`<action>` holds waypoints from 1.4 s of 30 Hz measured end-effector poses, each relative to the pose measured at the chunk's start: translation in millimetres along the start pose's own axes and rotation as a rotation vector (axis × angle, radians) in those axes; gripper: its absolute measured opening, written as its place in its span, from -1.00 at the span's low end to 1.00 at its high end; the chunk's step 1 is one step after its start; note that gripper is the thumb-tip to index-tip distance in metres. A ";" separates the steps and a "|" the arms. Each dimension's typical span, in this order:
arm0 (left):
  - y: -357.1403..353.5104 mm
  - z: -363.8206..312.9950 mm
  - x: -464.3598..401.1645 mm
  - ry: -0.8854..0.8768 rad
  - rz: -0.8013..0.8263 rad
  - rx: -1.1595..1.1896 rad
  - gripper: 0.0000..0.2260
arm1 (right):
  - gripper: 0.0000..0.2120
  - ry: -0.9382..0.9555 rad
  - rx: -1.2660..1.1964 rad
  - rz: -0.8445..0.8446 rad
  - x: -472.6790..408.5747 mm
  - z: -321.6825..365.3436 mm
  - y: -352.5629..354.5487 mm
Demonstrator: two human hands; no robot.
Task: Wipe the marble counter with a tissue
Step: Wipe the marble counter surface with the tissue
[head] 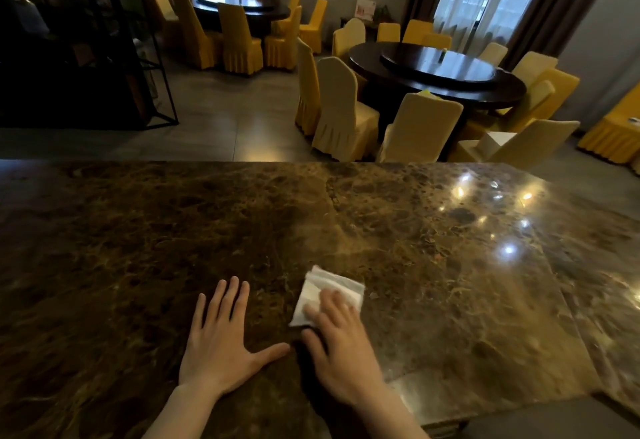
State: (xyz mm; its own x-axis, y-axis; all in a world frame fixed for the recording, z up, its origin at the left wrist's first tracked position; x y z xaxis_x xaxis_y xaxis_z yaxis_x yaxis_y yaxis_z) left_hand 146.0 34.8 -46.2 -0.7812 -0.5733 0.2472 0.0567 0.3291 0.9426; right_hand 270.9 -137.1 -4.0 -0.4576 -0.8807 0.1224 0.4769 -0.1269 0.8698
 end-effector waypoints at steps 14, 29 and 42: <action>0.9 -0.9 0.3 0.025 0.041 -0.012 0.25 | -0.43 -0.344 0.209 0.005 -8.6 -70.3 14.9; 4.2 -3.9 1.4 0.045 0.074 -0.023 0.24 | -0.47 -0.307 0.143 -0.049 -1.8 -84.8 32.3; 3.4 -3.7 0.7 0.065 0.096 -0.056 0.24 | -0.55 -0.300 0.095 -0.082 1.8 -127.9 71.8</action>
State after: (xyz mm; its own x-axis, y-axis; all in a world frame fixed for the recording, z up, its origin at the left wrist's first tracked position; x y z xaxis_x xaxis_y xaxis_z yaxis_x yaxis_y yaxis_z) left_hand 147.9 32.7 -42.0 -0.7286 -0.5895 0.3489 0.1650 0.3433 0.9246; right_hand 400.3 -206.2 -2.5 -0.6993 -0.6935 0.1734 0.3639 -0.1365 0.9214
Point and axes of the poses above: each hand's wrist, its own x-axis away from the middle knuckle, its own y-axis out of the back of the hand, z = x × y, the point moved 7 cm from there along -x, towards the middle knuckle, and after that the axes turned 13 degrees about z, right-handed, at the moved point
